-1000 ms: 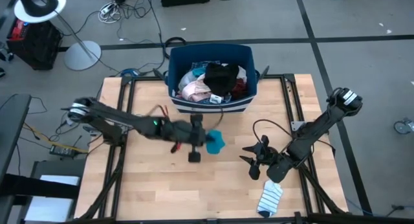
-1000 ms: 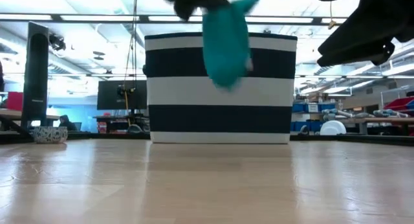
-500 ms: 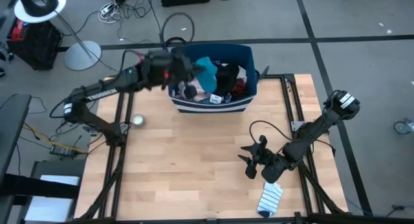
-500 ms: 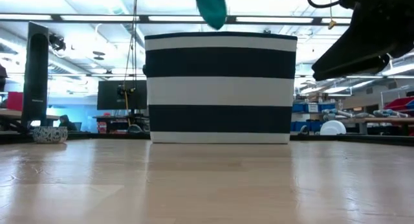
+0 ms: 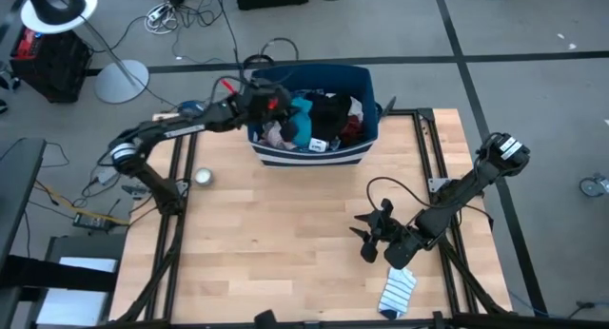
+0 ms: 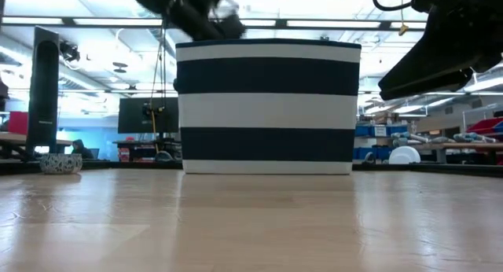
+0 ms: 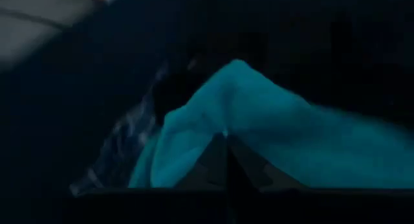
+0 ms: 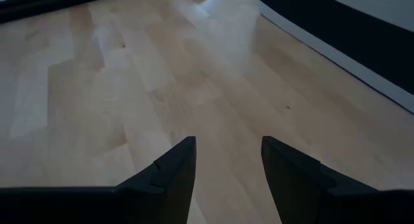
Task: Sort clothes
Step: Put the blue sock into the blue laundry organizer
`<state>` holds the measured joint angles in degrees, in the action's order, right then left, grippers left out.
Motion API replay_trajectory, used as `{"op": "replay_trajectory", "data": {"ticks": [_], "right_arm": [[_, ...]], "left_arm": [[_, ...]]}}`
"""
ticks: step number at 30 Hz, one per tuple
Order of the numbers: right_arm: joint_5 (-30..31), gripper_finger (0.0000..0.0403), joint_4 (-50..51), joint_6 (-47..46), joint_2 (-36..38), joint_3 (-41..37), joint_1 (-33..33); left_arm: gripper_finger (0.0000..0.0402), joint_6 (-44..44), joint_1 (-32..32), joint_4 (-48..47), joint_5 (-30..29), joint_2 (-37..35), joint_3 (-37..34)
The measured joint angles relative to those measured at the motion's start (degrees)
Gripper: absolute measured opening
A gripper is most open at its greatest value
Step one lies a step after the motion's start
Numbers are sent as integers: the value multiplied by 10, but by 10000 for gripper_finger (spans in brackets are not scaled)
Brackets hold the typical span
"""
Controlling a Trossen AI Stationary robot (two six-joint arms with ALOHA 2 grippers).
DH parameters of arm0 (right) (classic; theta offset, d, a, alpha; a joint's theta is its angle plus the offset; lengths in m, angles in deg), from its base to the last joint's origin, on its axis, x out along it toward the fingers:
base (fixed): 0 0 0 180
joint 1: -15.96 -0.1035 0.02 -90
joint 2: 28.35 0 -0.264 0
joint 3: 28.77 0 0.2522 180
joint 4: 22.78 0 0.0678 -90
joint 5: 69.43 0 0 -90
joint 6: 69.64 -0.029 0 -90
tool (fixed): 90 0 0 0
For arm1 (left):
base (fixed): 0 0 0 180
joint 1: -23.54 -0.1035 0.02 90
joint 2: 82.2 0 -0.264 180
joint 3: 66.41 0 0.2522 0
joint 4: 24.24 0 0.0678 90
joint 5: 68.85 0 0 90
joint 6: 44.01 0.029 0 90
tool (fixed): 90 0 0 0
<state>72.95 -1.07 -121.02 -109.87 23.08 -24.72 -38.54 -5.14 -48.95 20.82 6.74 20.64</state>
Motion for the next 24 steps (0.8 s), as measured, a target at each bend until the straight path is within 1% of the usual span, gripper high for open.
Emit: {"op": "replay_trajectory", "data": {"ticks": [3, 6, 8, 11, 14, 16, 20, 24], "right_arm": [[0, 178, 0, 0, 0, 0, 0], [0, 178, 0, 0, 0, 0, 0], [1, 178, 0, 0, 0, 0, 0], [3, 178, 0, 0, 0, 0, 1], [4, 178, 0, 0, 0, 0, 3], [4, 178, -2, 0, 0, 0, 4], [5, 178, -3, 0, 1, 0, 5], [5, 178, -6, 0, 1, 0, 5]], "left_arm": [[5, -18, -6, 51, -1, 35, -41], [11, -58, -14, 62, 0, 73, -51], [25, -75, -22, 49, 13, 93, -49], [55, -101, -28, 44, 32, 114, -46], [84, -105, -28, 39, 33, 116, -45], [96, -103, -28, 22, 33, 113, -34], [103, -101, -29, -21, 32, 93, 0], [103, -88, -22, -32, 41, 47, 29]]}}
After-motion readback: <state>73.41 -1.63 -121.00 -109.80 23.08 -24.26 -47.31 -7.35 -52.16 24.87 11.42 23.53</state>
